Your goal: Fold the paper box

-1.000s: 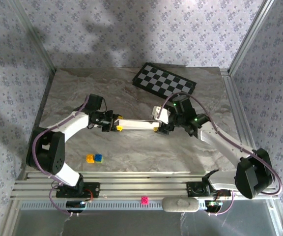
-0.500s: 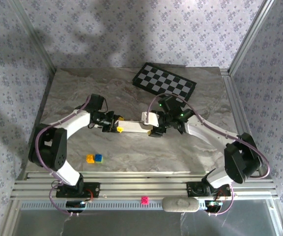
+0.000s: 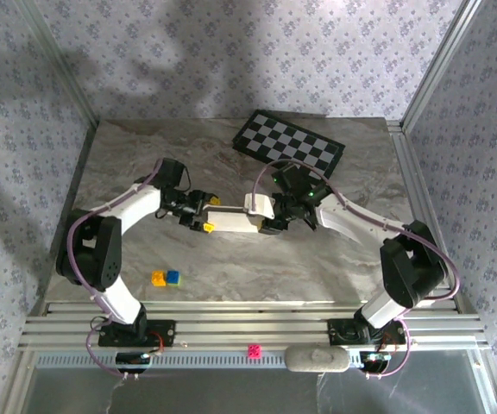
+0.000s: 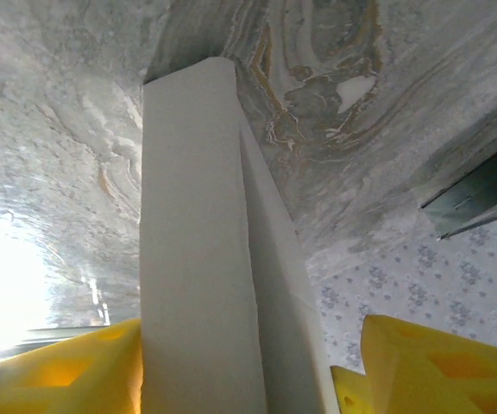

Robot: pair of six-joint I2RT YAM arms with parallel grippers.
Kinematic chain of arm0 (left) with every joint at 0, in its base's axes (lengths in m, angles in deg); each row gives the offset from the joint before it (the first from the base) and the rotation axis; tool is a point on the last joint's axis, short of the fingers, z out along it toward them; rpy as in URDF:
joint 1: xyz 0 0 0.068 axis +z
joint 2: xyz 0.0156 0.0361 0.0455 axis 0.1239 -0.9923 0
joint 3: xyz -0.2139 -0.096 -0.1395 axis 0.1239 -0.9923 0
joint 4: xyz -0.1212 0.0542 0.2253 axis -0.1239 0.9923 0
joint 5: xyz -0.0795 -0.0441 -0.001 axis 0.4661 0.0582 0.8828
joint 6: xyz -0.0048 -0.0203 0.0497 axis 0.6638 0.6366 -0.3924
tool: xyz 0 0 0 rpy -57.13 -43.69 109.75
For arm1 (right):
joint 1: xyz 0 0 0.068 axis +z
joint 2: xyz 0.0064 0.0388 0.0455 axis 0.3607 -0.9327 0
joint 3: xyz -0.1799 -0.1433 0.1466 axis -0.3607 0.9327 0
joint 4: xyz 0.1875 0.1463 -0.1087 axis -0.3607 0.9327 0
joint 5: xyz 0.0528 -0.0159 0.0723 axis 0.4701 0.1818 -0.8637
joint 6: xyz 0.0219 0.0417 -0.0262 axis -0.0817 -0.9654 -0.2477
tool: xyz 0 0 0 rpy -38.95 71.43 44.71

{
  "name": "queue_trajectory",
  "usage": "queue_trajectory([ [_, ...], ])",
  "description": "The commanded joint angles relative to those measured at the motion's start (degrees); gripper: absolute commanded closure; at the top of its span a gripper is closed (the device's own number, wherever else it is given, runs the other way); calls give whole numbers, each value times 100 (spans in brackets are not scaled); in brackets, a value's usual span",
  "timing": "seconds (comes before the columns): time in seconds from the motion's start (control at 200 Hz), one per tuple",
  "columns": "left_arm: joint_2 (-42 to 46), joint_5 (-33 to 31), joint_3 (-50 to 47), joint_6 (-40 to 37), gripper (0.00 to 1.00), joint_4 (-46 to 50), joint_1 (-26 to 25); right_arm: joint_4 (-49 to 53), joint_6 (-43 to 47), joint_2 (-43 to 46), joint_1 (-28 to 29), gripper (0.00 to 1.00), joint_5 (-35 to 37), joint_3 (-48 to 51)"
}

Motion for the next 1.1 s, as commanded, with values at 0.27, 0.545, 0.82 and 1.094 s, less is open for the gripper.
queue_trajectory([
  [0.27,629,-1164,1000,-2228,37,2124,528,256,-134,-272,-200,56,-276,-344],
  [0.545,862,-1890,2187,-5933,59,2958,307,273,-196,-344,-294,56,-395,-382],
  [0.82,996,-1203,1857,-8713,67,2489,86,318,-228,-361,-370,57,-529,-385],
  [1.094,639,-1074,1873,-10053,58,2363,-97,349,-273,-382,-382,57,-562,-359],
])
